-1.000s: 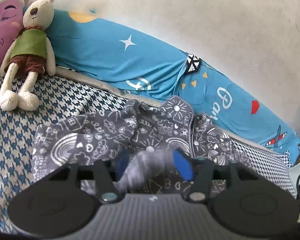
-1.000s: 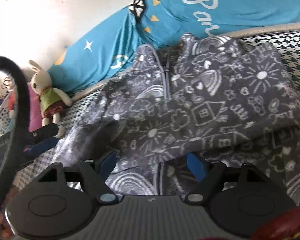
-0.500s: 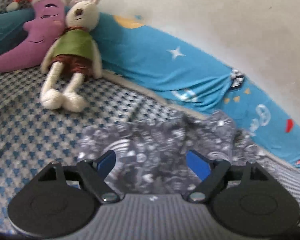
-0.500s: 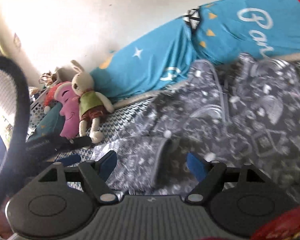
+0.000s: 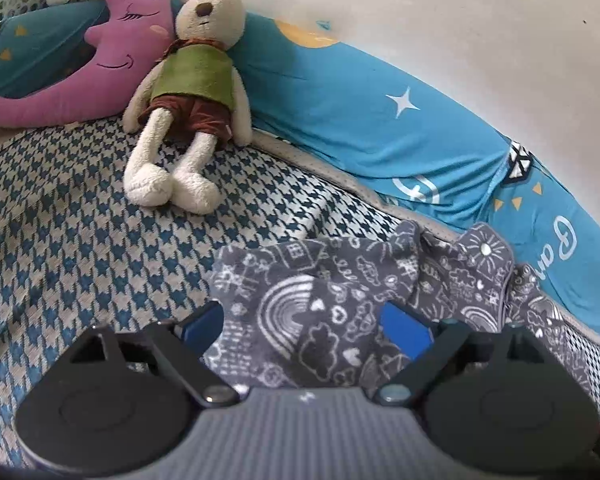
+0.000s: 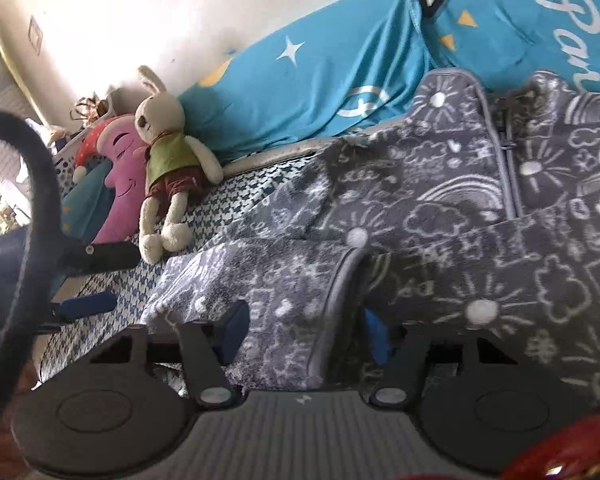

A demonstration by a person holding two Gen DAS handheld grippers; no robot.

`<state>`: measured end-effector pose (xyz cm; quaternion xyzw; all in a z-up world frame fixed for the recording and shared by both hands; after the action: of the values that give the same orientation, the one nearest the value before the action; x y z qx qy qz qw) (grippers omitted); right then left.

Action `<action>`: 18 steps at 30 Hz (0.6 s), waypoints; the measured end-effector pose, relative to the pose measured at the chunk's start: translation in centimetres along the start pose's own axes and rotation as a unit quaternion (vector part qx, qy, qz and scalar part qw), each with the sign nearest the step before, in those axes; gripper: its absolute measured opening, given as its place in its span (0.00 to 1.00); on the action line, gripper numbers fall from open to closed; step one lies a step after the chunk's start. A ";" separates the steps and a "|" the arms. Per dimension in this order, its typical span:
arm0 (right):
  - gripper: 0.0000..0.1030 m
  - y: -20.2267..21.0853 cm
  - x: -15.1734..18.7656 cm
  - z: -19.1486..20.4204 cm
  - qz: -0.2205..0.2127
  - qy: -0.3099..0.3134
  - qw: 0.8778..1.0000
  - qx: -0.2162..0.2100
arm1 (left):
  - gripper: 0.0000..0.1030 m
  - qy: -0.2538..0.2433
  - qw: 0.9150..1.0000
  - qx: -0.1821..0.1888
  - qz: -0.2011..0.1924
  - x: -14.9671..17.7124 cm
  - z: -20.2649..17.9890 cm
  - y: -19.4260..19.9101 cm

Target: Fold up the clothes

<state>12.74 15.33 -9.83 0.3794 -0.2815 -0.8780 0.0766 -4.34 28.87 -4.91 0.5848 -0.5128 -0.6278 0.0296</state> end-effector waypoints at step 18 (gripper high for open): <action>0.07 13.3 -9.5 -2.2 -0.239 0.051 0.960 0.135 | 0.90 0.021 1.000 -0.010 0.005 0.2 -0.2 -0.6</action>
<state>19.90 6.63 2.28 0.4864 -0.2944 -0.8042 -0.1734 -3.87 28.88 -5.44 0.5950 -0.5083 -0.6206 0.0495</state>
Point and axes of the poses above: each gripper's, at about its wrist camera, not at the fingertips, and y roughly against the way its jaws point, z to its left, x to its underside, the point moved 10 cm from there along -y, roughly the way its jaws point, and after that the axes turned 9 degrees about -y, right-handed, at the moved point
